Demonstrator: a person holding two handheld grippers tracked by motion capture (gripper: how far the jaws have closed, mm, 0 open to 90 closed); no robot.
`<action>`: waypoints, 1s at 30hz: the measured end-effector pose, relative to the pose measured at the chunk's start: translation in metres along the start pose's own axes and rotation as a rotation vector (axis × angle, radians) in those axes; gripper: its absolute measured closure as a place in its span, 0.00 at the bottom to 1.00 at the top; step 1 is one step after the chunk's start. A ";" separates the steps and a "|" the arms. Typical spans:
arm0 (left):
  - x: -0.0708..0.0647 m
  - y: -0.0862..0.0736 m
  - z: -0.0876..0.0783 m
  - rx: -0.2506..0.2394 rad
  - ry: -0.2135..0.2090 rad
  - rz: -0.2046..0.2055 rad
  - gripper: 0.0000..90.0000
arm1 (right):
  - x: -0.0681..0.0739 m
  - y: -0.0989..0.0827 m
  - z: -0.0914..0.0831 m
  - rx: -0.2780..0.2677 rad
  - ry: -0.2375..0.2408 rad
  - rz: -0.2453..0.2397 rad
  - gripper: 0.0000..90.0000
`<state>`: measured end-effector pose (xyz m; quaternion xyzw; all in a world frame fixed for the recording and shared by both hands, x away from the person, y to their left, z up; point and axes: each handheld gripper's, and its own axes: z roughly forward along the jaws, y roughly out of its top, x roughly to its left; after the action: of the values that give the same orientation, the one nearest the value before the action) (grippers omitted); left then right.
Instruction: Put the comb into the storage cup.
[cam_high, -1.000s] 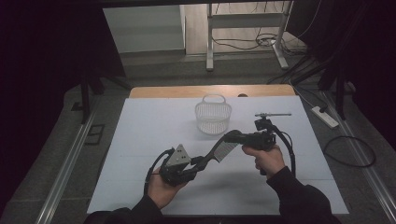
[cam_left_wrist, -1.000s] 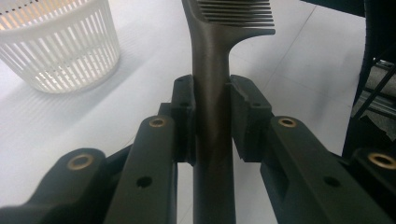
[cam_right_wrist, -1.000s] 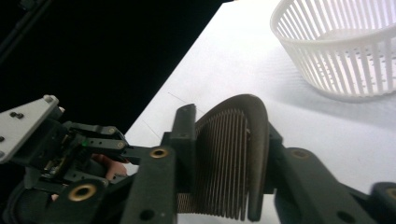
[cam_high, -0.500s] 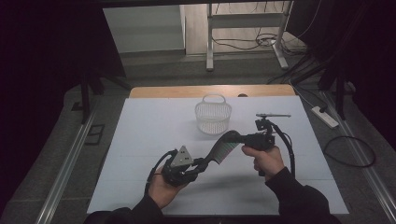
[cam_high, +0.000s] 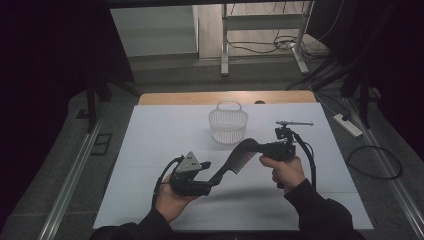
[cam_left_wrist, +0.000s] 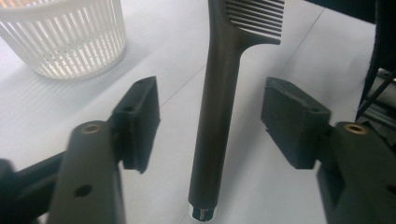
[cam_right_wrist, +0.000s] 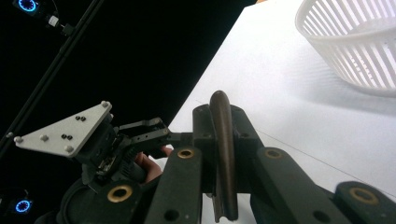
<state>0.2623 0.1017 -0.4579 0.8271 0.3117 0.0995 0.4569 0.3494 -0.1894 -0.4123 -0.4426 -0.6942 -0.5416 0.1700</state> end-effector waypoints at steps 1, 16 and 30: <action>0.001 0.000 -0.001 0.000 -0.005 -0.008 0.33 | 0.000 0.000 0.000 -0.001 -0.002 -0.002 0.93; 0.011 -0.003 -0.020 0.016 -0.035 -0.066 0.06 | 0.001 0.006 -0.004 -0.022 -0.018 -0.028 0.93; 0.021 -0.014 -0.036 0.064 0.036 -0.064 0.00 | 0.003 0.015 -0.007 -0.051 -0.029 -0.049 0.93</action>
<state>0.2562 0.1448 -0.4515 0.8289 0.3492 0.0895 0.4276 0.3577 -0.1943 -0.3983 -0.4373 -0.6932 -0.5568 0.1351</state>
